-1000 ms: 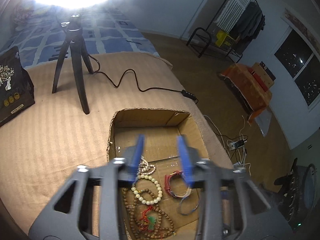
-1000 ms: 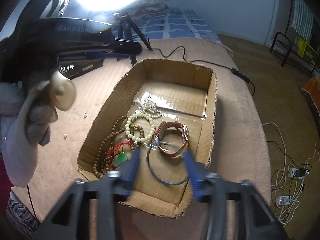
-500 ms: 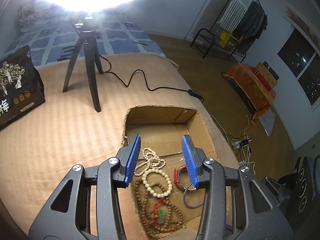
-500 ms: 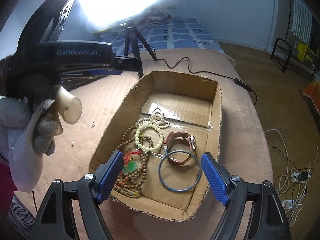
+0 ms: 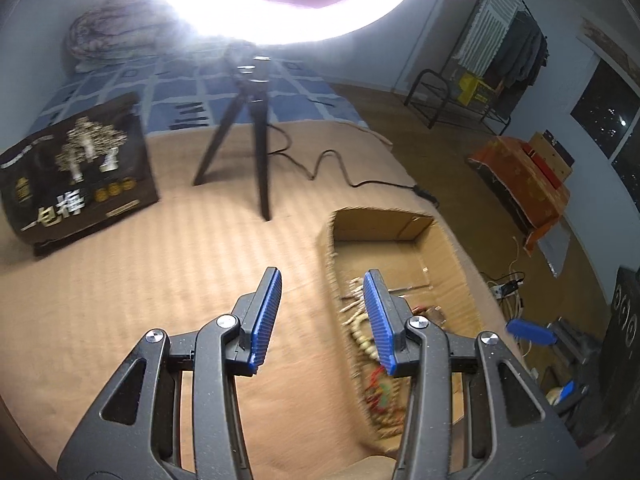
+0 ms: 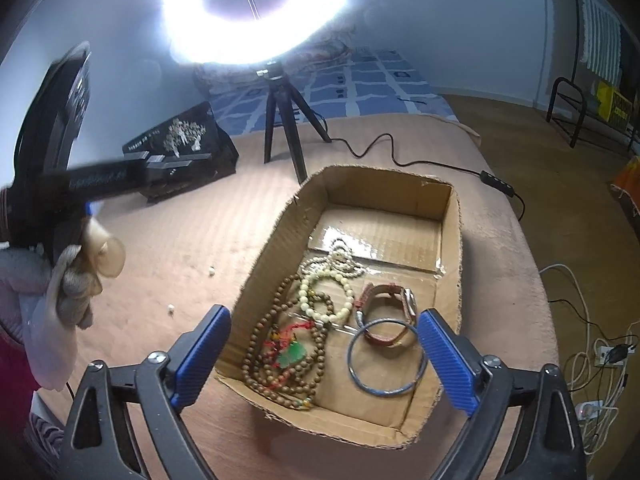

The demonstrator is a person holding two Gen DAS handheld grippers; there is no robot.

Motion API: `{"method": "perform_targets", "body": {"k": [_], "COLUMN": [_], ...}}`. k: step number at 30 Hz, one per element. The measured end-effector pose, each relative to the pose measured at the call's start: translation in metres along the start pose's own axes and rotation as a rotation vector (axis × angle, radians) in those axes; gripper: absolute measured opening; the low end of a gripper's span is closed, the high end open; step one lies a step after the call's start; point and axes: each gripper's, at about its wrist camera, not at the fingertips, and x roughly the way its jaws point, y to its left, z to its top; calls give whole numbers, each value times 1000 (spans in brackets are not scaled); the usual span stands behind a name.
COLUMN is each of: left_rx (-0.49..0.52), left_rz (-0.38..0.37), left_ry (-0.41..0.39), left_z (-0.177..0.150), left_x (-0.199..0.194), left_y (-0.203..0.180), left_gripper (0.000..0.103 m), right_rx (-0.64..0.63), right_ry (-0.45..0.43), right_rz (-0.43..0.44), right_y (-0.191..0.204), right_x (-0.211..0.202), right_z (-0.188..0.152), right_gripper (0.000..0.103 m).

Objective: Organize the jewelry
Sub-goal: 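Move both tools back toward the loose pearl earrings on the blanket, then grasp the pearl earring with the left tool while the right tool grasps the other earring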

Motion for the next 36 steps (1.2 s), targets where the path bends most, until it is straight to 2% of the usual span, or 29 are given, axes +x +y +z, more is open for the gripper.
{"method": "perform_targets", "body": {"k": [9, 16, 19, 26, 27, 29, 33, 36], "left_rx": [-6, -48, -59, -56, -56, -57, -49, -27], "left_rz": [42, 58, 57, 43, 39, 27, 12, 14], "left_ry": [16, 38, 45, 86, 95, 116, 160, 183], "left_z": [-34, -60, -68, -89, -92, -98, -110, -116], "left_x": [-27, -36, -37, -32, -30, -25, -12, -5], "left_y": [52, 84, 91, 97, 97, 98, 97, 94], "left_gripper": [43, 43, 43, 43, 42, 34, 31, 28], "right_rx": [-8, -69, -74, -89, -89, -88, -80, -76], "right_ry": [-26, 15, 29, 116, 136, 165, 230, 273], "right_rz": [42, 83, 103, 165, 173, 184, 187, 183], "right_y": [19, 52, 63, 92, 97, 105, 118, 125], "right_x": [0, 12, 19, 51, 58, 70, 100, 121], "right_z": [14, 27, 33, 40, 41, 42, 43, 43], "right_gripper": [97, 93, 86, 59, 56, 49, 36, 33]}}
